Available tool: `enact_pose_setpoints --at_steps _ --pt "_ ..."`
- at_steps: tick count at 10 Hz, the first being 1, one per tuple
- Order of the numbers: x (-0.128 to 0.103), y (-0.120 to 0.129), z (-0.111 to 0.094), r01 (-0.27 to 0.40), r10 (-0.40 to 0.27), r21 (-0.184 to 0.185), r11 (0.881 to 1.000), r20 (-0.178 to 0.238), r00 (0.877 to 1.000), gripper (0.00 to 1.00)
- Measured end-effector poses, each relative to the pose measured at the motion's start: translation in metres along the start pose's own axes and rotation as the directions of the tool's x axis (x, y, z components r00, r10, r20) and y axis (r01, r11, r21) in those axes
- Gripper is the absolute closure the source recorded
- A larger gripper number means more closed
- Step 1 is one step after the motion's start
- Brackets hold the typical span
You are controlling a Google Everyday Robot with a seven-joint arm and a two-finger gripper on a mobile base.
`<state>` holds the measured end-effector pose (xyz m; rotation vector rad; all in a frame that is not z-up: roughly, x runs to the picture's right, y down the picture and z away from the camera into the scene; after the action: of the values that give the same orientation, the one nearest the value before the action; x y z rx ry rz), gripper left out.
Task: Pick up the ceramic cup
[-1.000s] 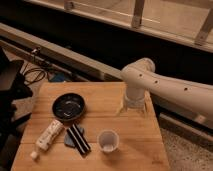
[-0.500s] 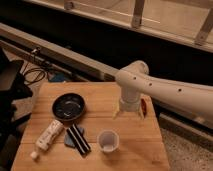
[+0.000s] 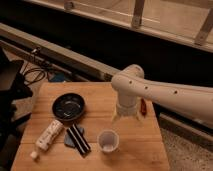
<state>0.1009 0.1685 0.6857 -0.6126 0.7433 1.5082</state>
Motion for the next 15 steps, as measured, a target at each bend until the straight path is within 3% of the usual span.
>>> enact_pose_setpoints --at_steps 15 --pt "0.035 0.029 0.03 0.055 -0.05 0.042 0.998 -0.114 0.992 0.2"
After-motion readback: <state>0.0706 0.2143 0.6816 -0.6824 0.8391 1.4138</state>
